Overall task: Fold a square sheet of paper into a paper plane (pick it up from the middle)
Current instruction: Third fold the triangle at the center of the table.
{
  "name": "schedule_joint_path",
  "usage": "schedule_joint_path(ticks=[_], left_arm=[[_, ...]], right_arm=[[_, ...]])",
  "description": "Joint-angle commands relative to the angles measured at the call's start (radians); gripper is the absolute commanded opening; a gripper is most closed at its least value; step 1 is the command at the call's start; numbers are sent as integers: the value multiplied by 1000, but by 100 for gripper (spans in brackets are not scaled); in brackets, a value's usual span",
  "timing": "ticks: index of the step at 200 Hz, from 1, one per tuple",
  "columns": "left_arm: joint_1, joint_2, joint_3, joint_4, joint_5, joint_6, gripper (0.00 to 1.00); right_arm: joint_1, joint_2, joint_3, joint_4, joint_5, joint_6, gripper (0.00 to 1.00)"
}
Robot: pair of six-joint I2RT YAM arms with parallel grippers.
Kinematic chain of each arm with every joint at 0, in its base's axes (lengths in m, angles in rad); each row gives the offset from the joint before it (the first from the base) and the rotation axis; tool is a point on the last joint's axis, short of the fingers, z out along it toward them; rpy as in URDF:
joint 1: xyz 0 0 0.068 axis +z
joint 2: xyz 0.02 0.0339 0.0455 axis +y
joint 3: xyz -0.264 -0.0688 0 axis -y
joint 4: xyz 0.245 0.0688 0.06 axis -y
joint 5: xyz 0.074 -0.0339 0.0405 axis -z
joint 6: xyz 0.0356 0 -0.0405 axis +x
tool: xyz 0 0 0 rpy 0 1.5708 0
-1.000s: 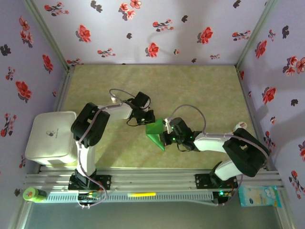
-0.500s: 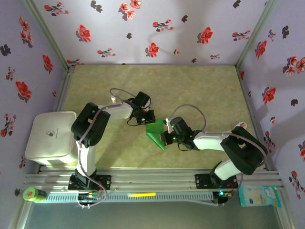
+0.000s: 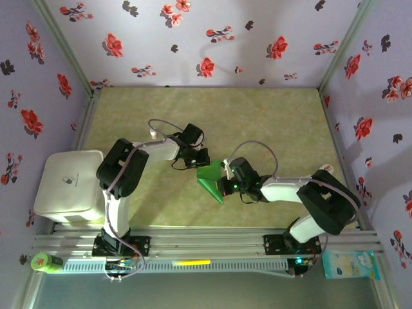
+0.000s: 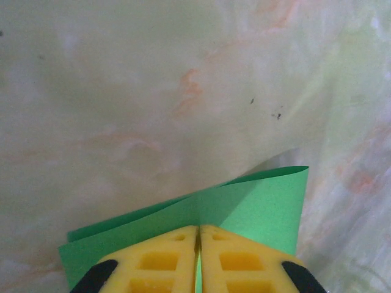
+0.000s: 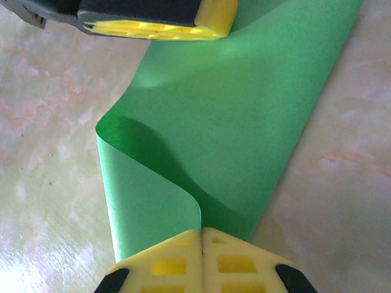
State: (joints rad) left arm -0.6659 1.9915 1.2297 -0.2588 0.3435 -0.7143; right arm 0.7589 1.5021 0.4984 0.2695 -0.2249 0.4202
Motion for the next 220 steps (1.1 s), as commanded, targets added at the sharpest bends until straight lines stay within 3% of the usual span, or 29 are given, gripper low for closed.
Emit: schedule_joint_path(ticks=[1, 220], left_arm=[[-6, 27, -10, -43, -31, 21, 10], [-7, 19, -13, -43, -31, 18, 10]], right_arm=[[-6, 18, 19, 6, -20, 13, 0], [-6, 6, 27, -9, 12, 9, 0]])
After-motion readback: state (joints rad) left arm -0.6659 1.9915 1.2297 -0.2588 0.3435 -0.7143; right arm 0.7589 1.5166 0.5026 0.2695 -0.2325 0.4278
